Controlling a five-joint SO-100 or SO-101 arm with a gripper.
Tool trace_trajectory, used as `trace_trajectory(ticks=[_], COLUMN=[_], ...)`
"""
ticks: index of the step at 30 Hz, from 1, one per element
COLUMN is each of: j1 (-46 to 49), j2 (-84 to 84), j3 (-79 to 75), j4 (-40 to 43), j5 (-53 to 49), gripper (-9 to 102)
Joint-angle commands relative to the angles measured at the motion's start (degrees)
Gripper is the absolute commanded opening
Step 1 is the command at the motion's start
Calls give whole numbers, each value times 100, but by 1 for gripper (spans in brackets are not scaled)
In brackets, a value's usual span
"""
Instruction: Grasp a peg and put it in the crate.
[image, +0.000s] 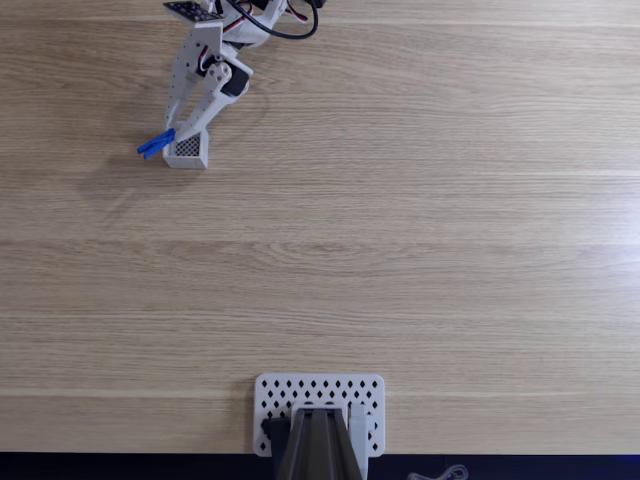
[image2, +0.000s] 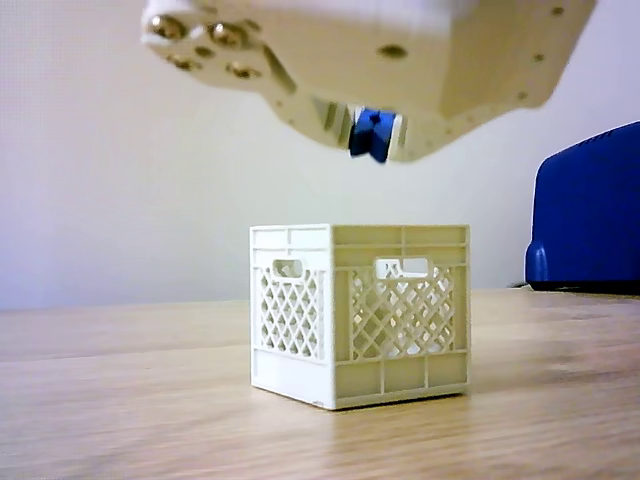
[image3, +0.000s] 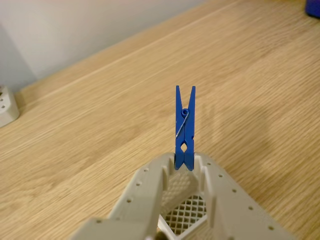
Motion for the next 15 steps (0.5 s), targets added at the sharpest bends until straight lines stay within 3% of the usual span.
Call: trace_trajectory(ticks=[1,12,15], j1=[26,26,26], j2=[-18,-167,-132], j3=[-53,-44,-44], j4=[-88,44,431], j5=[26,-18,-26], gripper=[-1,0,5])
